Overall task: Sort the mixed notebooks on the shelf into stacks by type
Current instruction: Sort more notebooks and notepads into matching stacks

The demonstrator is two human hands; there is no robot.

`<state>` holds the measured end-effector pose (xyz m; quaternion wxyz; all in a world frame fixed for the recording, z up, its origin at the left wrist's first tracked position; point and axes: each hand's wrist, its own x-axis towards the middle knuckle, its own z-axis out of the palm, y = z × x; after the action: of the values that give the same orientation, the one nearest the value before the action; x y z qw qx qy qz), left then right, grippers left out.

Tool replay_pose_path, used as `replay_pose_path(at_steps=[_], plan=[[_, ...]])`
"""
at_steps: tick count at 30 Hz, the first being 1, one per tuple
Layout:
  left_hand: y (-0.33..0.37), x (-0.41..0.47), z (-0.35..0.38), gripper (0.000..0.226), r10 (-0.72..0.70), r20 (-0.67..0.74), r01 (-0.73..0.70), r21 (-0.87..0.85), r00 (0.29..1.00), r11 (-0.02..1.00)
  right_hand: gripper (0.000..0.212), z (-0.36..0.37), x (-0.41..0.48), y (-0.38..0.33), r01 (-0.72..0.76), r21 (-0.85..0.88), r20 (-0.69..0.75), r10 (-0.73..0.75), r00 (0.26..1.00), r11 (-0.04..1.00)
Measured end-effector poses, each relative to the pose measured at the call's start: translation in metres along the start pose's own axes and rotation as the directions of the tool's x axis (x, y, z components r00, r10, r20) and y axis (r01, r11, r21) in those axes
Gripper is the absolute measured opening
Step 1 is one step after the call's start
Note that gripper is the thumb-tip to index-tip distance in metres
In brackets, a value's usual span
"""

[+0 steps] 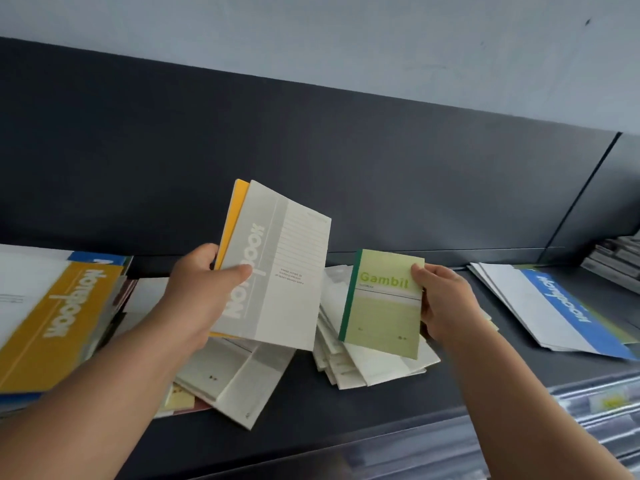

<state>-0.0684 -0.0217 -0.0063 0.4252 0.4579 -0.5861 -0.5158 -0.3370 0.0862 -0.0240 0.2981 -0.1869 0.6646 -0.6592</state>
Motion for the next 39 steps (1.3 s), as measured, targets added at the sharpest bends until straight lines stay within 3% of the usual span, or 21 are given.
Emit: replay_pose_path(at_steps=[9,13,18,20,23,25,26,28,30,31,33,39], plan=[[0.005,-0.010,0.099,0.006,-0.076,-0.018,0.075,-0.065,0.997,0.995,0.015,-0.087,0.089,-0.020,0.031,-0.188,-0.002,-0.032,0.999,0.982],[0.005,-0.018,0.129,0.005,-0.072,-0.073,0.065,-0.095,0.995,0.993,0.011,-0.107,0.126,-0.022,0.052,-0.313,0.014,-0.051,0.999,0.948],[0.004,-0.024,0.153,0.007,-0.110,-0.081,0.098,-0.130,0.991,0.987,0.021,-0.115,0.164,-0.015,0.063,-0.443,0.021,-0.060,0.998,0.894],[0.004,-0.027,0.161,0.008,-0.117,-0.088,0.105,-0.136,0.989,0.985,0.030,-0.116,0.172,-0.012,0.075,-0.540,0.035,-0.067,0.997,0.838],[0.006,-0.031,0.171,0.008,-0.122,-0.107,0.107,-0.133,0.987,0.985,0.033,-0.113,0.171,-0.010,0.151,-0.778,0.137,-0.069,0.988,0.610],[0.007,-0.033,0.175,0.008,-0.127,-0.110,0.112,-0.133,0.986,0.985,0.033,-0.109,0.165,-0.008,0.244,-0.826,0.195,-0.149,0.969,0.508],[0.008,-0.033,0.177,0.009,-0.133,-0.109,0.118,-0.136,0.985,0.984,0.036,-0.105,0.157,-0.009,0.307,-0.794,0.231,-0.206,0.951,0.525],[0.007,-0.032,0.180,0.009,-0.146,-0.102,0.130,-0.151,0.984,0.980,0.042,-0.094,0.135,-0.013,0.378,-0.579,0.318,-0.227,0.921,0.722],[0.006,-0.033,0.185,0.009,-0.153,-0.094,0.135,-0.173,0.984,0.976,0.041,-0.079,0.108,-0.017,0.187,-0.341,0.442,-0.019,0.897,0.921],[0.006,-0.034,0.188,0.010,-0.152,-0.089,0.134,-0.181,0.984,0.974,0.035,-0.074,0.099,-0.016,0.060,-0.267,0.509,0.089,0.856,0.962],[0.008,-0.036,0.192,0.009,-0.165,-0.084,0.147,-0.189,0.983,0.971,0.031,-0.066,0.090,-0.008,-0.092,-0.182,0.574,0.181,0.799,0.979],[0.010,-0.038,0.182,0.032,-0.249,-0.140,0.211,-0.240,0.958,0.948,0.016,-0.070,0.094,0.002,-0.084,-0.131,0.507,0.140,0.850,0.988]])
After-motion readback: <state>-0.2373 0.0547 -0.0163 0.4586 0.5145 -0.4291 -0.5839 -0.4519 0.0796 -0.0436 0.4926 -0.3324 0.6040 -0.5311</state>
